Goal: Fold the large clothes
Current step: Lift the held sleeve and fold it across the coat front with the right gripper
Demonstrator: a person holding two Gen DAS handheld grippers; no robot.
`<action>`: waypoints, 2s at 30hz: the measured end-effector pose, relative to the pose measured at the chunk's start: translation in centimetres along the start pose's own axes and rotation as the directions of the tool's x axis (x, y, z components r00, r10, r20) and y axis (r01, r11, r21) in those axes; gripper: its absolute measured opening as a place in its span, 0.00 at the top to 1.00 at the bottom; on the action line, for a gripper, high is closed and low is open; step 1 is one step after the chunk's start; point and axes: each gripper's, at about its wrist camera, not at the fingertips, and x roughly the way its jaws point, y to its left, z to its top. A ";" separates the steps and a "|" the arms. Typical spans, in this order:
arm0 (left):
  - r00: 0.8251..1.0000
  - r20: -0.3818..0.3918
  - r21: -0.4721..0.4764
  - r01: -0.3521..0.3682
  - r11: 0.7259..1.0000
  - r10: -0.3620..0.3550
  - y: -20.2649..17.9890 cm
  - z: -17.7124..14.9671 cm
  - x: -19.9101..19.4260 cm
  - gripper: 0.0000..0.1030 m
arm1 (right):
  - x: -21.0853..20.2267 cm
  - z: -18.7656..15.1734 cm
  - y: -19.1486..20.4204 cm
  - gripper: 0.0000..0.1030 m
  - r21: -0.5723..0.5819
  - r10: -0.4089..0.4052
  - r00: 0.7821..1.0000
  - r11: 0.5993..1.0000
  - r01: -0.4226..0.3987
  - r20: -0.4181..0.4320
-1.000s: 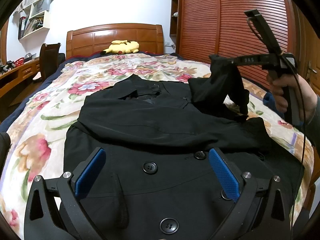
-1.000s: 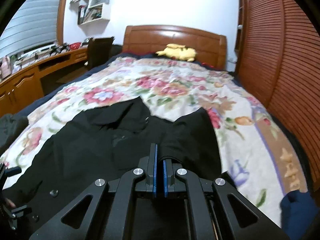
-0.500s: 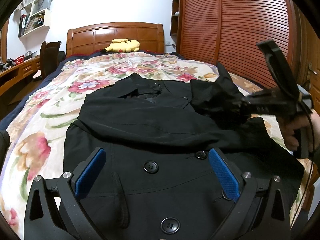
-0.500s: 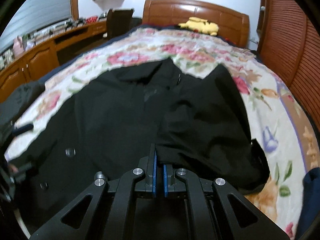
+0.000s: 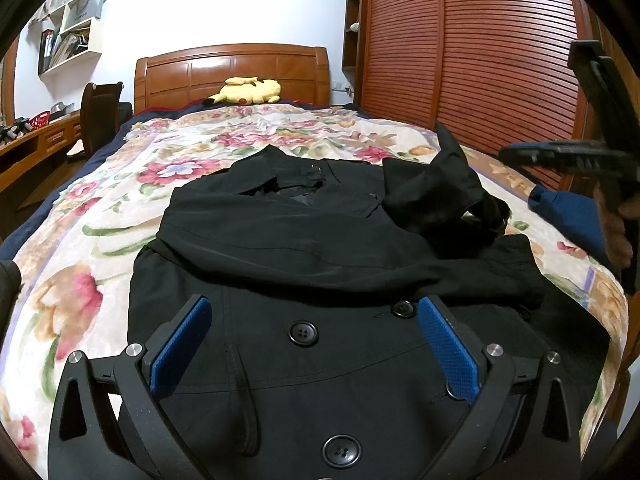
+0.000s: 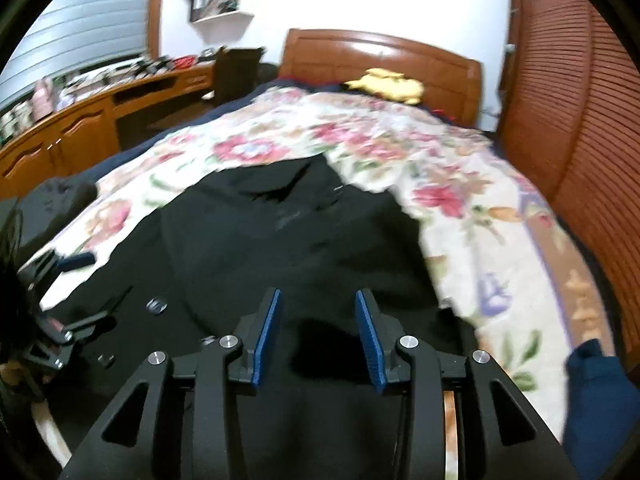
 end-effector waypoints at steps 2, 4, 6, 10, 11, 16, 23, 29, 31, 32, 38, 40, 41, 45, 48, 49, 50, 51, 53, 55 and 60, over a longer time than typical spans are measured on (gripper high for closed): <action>1.000 0.001 0.001 0.000 1.000 0.000 0.0 0.0 0.0 0.00 | 0.5 0.6 -1.6 0.53 0.033 -0.038 0.999 0.999 0.038 0.003; 1.000 0.000 0.001 0.000 1.000 0.000 0.0 0.0 0.0 0.00 | 1.5 0.8 -3.3 0.46 0.067 -0.091 0.996 0.994 0.092 -0.012; 1.000 -0.001 -0.001 0.000 1.000 0.000 0.0 0.0 0.0 0.00 | 3.0 0.7 -5.1 0.45 0.104 -0.134 0.990 0.985 0.138 -0.043; 1.000 0.000 0.000 0.001 1.000 -0.001 0.0 0.0 0.0 0.00 | 6.7 -0.6 -7.7 0.45 0.184 -0.169 0.977 0.964 0.191 -0.128; 1.000 0.000 0.000 0.001 1.000 -0.001 0.0 0.0 0.0 0.00 | 7.4 -1.1 -8.3 0.45 0.198 -0.172 0.974 0.960 0.199 -0.147; 1.000 -0.004 -0.001 0.003 1.000 -0.003 0.1 0.0 0.1 0.00 | 11.2 -2.6 -10.7 0.45 0.222 -0.179 0.953 0.946 0.235 -0.243; 1.000 -0.003 0.000 0.009 1.000 -0.009 0.3 0.0 0.1 0.00 | 15.4 -4.2 -11.9 0.42 0.281 -0.110 0.930 0.935 0.216 -0.351; 1.000 0.008 0.012 0.013 1.000 -0.013 0.4 -0.1 -0.7 0.00 | 16.1 -4.1 -12.2 0.64 0.332 -0.050 0.944 0.929 0.163 -0.326; 1.000 0.009 0.016 0.013 1.000 -0.013 0.6 -0.2 -1.1 0.00 | 15.3 -3.7 -11.5 0.77 0.274 -0.108 0.943 0.941 0.199 -0.316; 1.000 0.009 0.020 0.010 1.000 -0.011 0.7 -0.3 -1.3 0.00 | 14.6 -3.4 -11.0 0.80 0.248 -0.135 0.943 0.944 0.215 -0.305; 0.999 0.025 0.023 -0.020 1.000 0.020 2.5 -0.7 -3.2 0.00 | 9.0 0.3 -6.8 0.82 0.176 -0.207 0.965 0.956 0.235 -0.163; 0.999 0.026 0.010 -0.029 1.000 0.028 3.3 -0.8 -3.7 0.00 | 7.1 1.8 -4.9 0.82 0.156 -0.203 0.974 0.964 0.217 -0.100; 0.999 0.026 0.008 -0.033 0.999 0.033 3.7 -0.8 -3.9 0.00 | 6.2 2.5 -3.8 0.82 0.145 -0.200 0.977 0.967 0.208 -0.069; 0.997 0.039 0.007 -0.065 0.998 0.064 4.9 -1.0 -5.2 0.00 | 4.0 4.1 1.3 0.82 0.077 -0.167 0.986 0.983 0.166 0.003; 0.996 0.046 -0.003 -0.071 0.997 0.071 5.6 -1.2 -6.0 0.00 | 3.1 4.3 4.4 0.82 0.041 -0.139 0.990 0.990 0.138 0.028; 0.996 0.049 -0.005 -0.074 0.997 0.074 5.8 -1.3 -6.3 0.00 | 2.8 4.3 5.2 0.82 0.034 -0.128 0.991 0.991 0.127 0.032; 0.996 0.051 -0.007 -0.077 0.997 0.077 6.0 -1.3 -6.5 0.00 | 2.3 4.1 5.9 0.82 0.027 -0.116 0.993 0.993 0.115 0.037; 0.995 0.053 -0.007 -0.080 0.997 0.080 6.2 -1.4 -6.7 0.00 | 1.9 4.1 6.7 0.82 0.018 -0.105 0.994 0.994 0.105 0.042; 0.994 0.058 -0.007 -0.090 0.996 0.090 6.3 -1.5 -7.2 0.00 | 1.2 4.1 8.1 0.82 -0.001 -0.086 0.995 0.996 0.086 0.054; 0.993 0.062 -0.007 -0.099 0.995 0.100 6.6 -1.5 -7.8 0.00 | 0.5 4.0 9.1 0.82 -0.017 -0.061 0.996 0.998 0.063 0.064; 0.990 0.063 -0.016 -0.125 0.992 0.126 7.5 -1.9 -9.0 0.00 | -1.5 3.7 11.4 0.82 -0.068 0.008 0.997 0.998 -0.003 0.080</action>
